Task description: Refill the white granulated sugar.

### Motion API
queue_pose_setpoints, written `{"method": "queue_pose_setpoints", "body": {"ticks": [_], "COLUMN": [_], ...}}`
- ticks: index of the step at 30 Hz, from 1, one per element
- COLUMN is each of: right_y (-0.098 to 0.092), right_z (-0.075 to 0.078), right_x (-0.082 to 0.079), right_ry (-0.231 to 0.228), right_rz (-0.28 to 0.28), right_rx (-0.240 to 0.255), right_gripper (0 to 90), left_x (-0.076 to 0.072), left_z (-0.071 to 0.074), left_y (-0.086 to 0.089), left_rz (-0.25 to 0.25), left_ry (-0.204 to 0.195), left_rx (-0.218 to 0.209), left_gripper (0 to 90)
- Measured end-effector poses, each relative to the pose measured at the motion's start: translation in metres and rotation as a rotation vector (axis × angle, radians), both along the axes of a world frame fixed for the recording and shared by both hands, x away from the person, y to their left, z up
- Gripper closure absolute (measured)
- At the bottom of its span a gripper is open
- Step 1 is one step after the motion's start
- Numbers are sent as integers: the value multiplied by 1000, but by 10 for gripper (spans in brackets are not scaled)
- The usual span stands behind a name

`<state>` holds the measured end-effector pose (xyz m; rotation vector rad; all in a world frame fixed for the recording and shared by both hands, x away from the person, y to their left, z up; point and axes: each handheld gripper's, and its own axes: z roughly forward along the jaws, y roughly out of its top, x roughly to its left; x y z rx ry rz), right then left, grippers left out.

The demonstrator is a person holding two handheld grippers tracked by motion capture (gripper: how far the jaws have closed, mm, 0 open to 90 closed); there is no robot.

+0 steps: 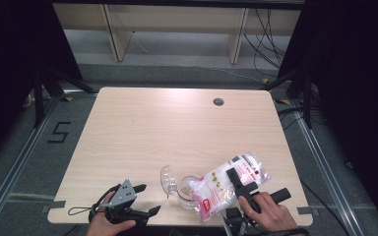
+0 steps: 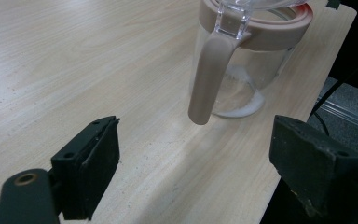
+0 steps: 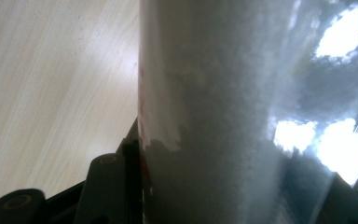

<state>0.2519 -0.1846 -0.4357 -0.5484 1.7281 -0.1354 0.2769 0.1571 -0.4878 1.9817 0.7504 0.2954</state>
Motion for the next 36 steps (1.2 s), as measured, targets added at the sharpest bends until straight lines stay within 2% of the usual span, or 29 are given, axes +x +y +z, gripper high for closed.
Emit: {"method": "queue_pose_setpoints", "body": {"ticks": [5,6,8,9,10,11,15,16,17,26,28,31,36], "right_y": [0,0,1,0,1,-1,-1,-3,-1,-2,-3,-1,-1], "right_z": [1,0,3,2,3,2,3,1,4,3,3,4,4], "right_x": [0,-1,0,-1,0,-2,-1,-2,-1,0,-1,-1,-1], "right_ry": [-13,-21,-18,-18,-23,-21,-26,-24,-32,-30,-31,-31,-34], "right_rz": [9,-3,12,5,20,-7,3,-19,5,12,-4,16,18], "right_rx": [-22,-14,-35,-20,-41,-14,-35,4,-36,-31,-9,-22,-28], "right_gripper": [514,514,514,515,515,515,516,517,517,522,522,522,524], "left_x": [0,0,0,0,0,0,0,0,0,-1,0,0,-1], "left_z": [0,0,0,0,0,0,0,0,0,1,0,0,0], "left_y": [0,0,0,0,0,-1,0,0,0,0,0,0,0], "left_rz": [-3,-3,-4,-3,-3,2,-4,-3,-3,0,-1,-2,1], "left_ry": [-1,-2,-1,-1,-2,0,-1,-2,-2,2,1,2,2], "left_rx": [-5,-3,-3,-3,-4,-15,-2,-3,-3,8,4,1,3], "left_gripper": [159,159,159,159,159,159,159,159,159,159,159,159,159]}}
